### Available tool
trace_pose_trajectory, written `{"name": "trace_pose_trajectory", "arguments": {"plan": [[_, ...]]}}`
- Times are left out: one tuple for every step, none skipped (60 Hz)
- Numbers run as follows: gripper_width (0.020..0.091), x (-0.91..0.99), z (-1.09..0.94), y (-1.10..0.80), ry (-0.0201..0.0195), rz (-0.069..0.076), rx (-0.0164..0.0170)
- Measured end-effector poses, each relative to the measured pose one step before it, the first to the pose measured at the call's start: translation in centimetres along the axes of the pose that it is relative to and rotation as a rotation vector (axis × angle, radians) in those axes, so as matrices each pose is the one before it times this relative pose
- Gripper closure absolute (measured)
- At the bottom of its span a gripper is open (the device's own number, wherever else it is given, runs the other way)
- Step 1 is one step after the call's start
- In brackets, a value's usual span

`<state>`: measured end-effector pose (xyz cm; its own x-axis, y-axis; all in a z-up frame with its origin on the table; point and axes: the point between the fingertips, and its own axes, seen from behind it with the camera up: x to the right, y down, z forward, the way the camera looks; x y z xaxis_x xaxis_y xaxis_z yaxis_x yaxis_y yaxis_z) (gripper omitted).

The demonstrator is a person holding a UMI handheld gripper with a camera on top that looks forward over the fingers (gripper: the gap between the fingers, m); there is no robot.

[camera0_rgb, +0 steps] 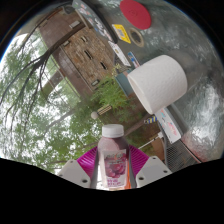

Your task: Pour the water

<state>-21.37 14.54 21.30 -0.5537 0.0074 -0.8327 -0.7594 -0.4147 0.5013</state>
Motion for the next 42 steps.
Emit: {"name": "trace_pose_trajectory", "arguments": {"plan": [[0.0641, -0.953, -0.139, 0.916, -0.00776, -0.0552, -0.02127], [0.0643, -1.186, -0.153, 0.869, -0.00987, -0.0658, -0.02011], [0.0644, -1.278, -0.101, 0.924, -0.00934, -0.0833, -0.02155], [0.0644, -1.567, -0.882, 0.949, -0.02191, -0.0713, -0.01958], [0.0645, -1.039, 2.620, -1.004, 0.02457, -0.0687, 0.03472], [0.0643, -1.739, -0.273, 0.193, -0.01567, -0.1031, -0.01105], [0.0643, -1.678, -0.397, -0.387, -0.01274, -0.1156, -0.00382], [0.0642, -0.892, 0.154, -0.089, -0.01373, -0.1077, 0.00118], [0.0641, -1.370, -0.392, -0.737, -0.00597, -0.1208, 0.00991], [0.0640, -1.122, -0.440, -1.040, -0.00001, -0.1241, 0.01581], [0.0640, -0.046, -0.020, -1.154, 0.00693, -0.1239, 0.01975], [0.0639, -0.389, -0.569, -1.492, 0.01528, -0.1214, 0.02203], [0.0639, 0.011, -0.583, -1.462, 0.02254, -0.1184, 0.01951], [0.0639, 0.906, 0.211, -0.907, 0.02568, -0.1130, 0.01830], [0.0642, 0.604, -0.636, -1.283, 0.02539, -0.1018, 0.01310], [0.0641, 0.960, 0.088, -0.571, 0.02474, -0.0907, 0.00896], [0.0642, 0.872, -0.601, -0.775, 0.02060, -0.0815, 0.00518], [0.0642, 1.053, 0.183, -0.127, 0.01981, -0.0735, 0.00254], [0.0642, 1.057, -0.539, -0.282, 0.01817, -0.0679, -0.00112], [0.0642, 1.196, 0.298, 0.386, 0.01974, -0.0612, -0.00405], [0.0644, 1.289, -0.447, 0.272, 0.02102, -0.0548, -0.00873], [0.0644, 1.328, 0.447, 0.939, 0.02440, -0.0461, -0.01392], [0.0644, 1.420, -0.305, 0.902, 0.02390, -0.0396, -0.02104], [0.0645, 1.309, 0.598, 1.470, 0.02566, -0.0294, -0.02636], [0.0645, 1.335, -0.187, 1.357, 0.02235, -0.0235, -0.02929], [0.0645, 1.232, -0.141, 1.498, 0.01967, -0.0168, -0.03100], [0.0643, 1.104, -0.097, 1.535, 0.01510, -0.0117, -0.03019], [0.0644, 0.728, 1.775, 1.937, 0.01588, -0.0030, -0.02915], [0.0643, 0.935, 0.033, 1.430, 0.00925, -0.0064, -0.02146], [0.0643, 0.894, 0.016, 1.373, 0.00962, -0.0061, -0.01901], [0.0643, 0.904, -0.003, 1.307, 0.01166, -0.0071, -0.01861], [0.0643, 0.354, 1.706, 1.709, 0.01591, -0.0022, -0.02615], [0.0643, 0.724, 0.050, 1.280, 0.01038, -0.0079, -0.01841], [0.0643, 0.605, 0.011, 1.157, 0.00832, -0.0098, -0.01631], [0.0642, 0.536, -0.050, 1.019, 0.00641, -0.0093, -0.01298], [0.0642, 0.073, 1.500, 1.295, 0.00709, -0.0024, -0.01663], [0.0643, 0.236, -0.092, 0.851, 0.00022, -0.0023, -0.00964], [0.0643, 0.139, -0.133, 0.790, -0.00133, -0.0002, -0.01005], [0.0643, 0.014, -0.206, 0.770, -0.00359, 0.0017, -0.01078], [0.0643, 0.010, 0.096, 0.854, -0.00339, 0.0042, -0.01057], [0.0643, -0.692, 1.611, -0.252, -0.00651, 0.0075, -0.00543], [0.0643, -0.205, -0.226, 0.470, -0.00855, 0.0014, -0.00348]]}}
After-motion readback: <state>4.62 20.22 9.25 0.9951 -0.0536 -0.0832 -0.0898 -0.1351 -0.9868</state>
